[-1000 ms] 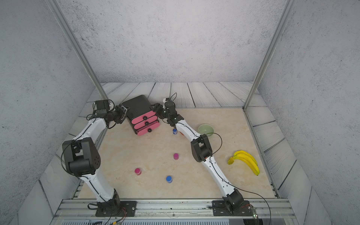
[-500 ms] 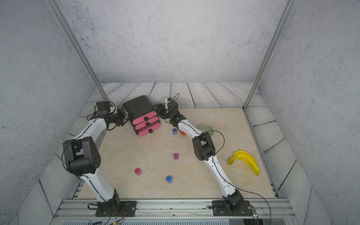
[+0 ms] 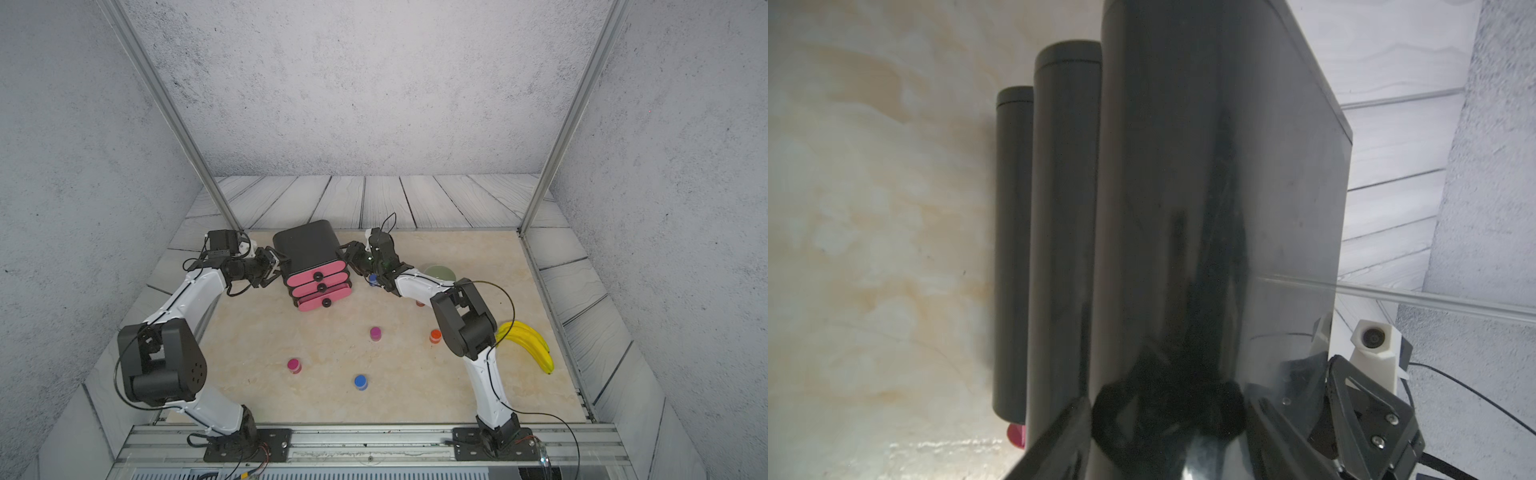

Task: Put the paint cans in the drawer according to color
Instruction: Move the storage box to the center of the board.

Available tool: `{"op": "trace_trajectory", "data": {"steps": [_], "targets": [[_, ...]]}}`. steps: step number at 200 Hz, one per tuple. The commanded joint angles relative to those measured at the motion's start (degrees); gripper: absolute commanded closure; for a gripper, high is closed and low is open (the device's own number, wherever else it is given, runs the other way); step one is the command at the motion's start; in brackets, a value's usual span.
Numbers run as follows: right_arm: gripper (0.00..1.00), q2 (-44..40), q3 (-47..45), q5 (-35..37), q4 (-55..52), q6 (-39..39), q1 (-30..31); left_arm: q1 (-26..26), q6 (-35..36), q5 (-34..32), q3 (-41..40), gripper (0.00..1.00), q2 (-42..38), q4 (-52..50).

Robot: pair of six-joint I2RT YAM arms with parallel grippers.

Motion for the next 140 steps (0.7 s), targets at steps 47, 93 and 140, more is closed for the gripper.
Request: {"op": "trace_trajectory", "data": {"steps": [47,93,140], "targets": [[0.35,-17.0,-10.7,2.3,-14.3,-14.5,2.3,-5.4,8.4,-7.5,-1.4,0.32,-11.9,-15.5],[0.23,-34.3,-16.9,12.4,-32.0,-35.7,1.8,-5.5,16.1,-20.7,-0.9,0.30,-23.3,-23.2],[0.25,-59.8,-40.2,15.8,-23.6,-45.3,1.8,-18.9,21.0,-11.3,-13.1,0.31,-38.8,-11.9]]}}
